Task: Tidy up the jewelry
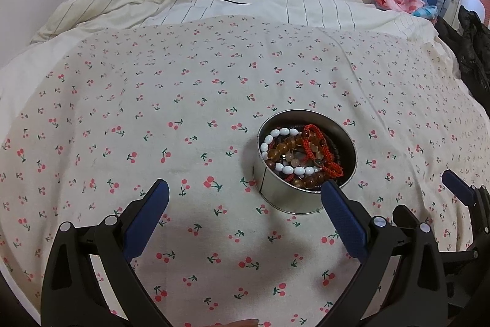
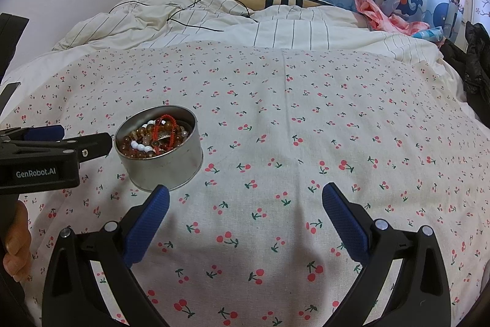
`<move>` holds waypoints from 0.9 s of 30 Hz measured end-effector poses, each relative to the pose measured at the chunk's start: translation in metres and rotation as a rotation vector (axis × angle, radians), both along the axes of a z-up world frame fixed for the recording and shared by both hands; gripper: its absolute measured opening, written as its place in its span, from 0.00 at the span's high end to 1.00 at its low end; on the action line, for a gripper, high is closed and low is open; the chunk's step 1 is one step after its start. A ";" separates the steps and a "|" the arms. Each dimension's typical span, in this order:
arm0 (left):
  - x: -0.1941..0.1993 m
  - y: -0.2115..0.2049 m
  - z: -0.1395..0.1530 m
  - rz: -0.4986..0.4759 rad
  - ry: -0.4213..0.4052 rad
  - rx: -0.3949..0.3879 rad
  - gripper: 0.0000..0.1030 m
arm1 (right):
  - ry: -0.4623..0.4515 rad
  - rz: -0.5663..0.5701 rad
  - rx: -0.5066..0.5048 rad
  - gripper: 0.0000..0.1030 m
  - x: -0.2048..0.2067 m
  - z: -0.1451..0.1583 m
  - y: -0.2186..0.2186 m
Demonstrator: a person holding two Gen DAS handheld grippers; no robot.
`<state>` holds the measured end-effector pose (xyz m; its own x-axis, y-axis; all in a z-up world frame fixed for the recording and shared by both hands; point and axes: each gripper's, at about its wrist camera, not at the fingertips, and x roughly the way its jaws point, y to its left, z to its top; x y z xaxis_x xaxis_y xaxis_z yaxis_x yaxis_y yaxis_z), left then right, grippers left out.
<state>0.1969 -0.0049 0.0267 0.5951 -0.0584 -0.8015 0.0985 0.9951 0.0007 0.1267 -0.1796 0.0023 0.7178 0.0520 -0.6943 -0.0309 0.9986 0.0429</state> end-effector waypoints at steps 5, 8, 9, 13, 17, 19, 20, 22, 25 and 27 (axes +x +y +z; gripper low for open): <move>0.001 0.001 -0.001 -0.003 -0.005 0.003 0.07 | 0.001 0.002 -0.002 0.07 -0.002 -0.001 -0.001; 0.001 0.000 -0.001 -0.002 -0.006 0.003 0.07 | 0.001 0.001 -0.002 0.07 -0.001 -0.001 -0.001; 0.001 0.000 -0.001 -0.002 -0.005 0.005 0.07 | 0.001 0.001 -0.001 0.07 -0.001 -0.001 -0.001; -0.001 0.000 0.000 -0.006 -0.008 0.006 0.07 | 0.002 0.003 -0.002 0.07 -0.001 -0.001 -0.001; -0.001 -0.001 0.001 -0.005 -0.008 0.012 0.07 | 0.001 0.003 -0.003 0.07 -0.001 -0.002 0.000; -0.001 -0.001 0.001 -0.006 -0.008 0.011 0.07 | 0.002 0.002 -0.002 0.07 -0.001 -0.002 -0.001; -0.001 -0.001 0.001 -0.006 -0.008 0.011 0.07 | 0.002 0.002 -0.001 0.07 -0.002 -0.002 -0.001; -0.001 -0.001 0.001 -0.004 -0.009 0.015 0.07 | 0.002 0.003 -0.003 0.07 -0.001 -0.001 -0.001; -0.001 -0.002 0.000 -0.005 -0.001 0.009 0.07 | 0.002 0.003 -0.003 0.07 -0.001 -0.001 -0.001; -0.001 -0.003 0.001 -0.005 0.001 0.007 0.07 | 0.002 0.003 -0.003 0.07 -0.001 -0.001 -0.001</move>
<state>0.1960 -0.0075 0.0273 0.5942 -0.0560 -0.8023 0.1035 0.9946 0.0073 0.1257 -0.1802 0.0009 0.7162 0.0523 -0.6959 -0.0337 0.9986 0.0404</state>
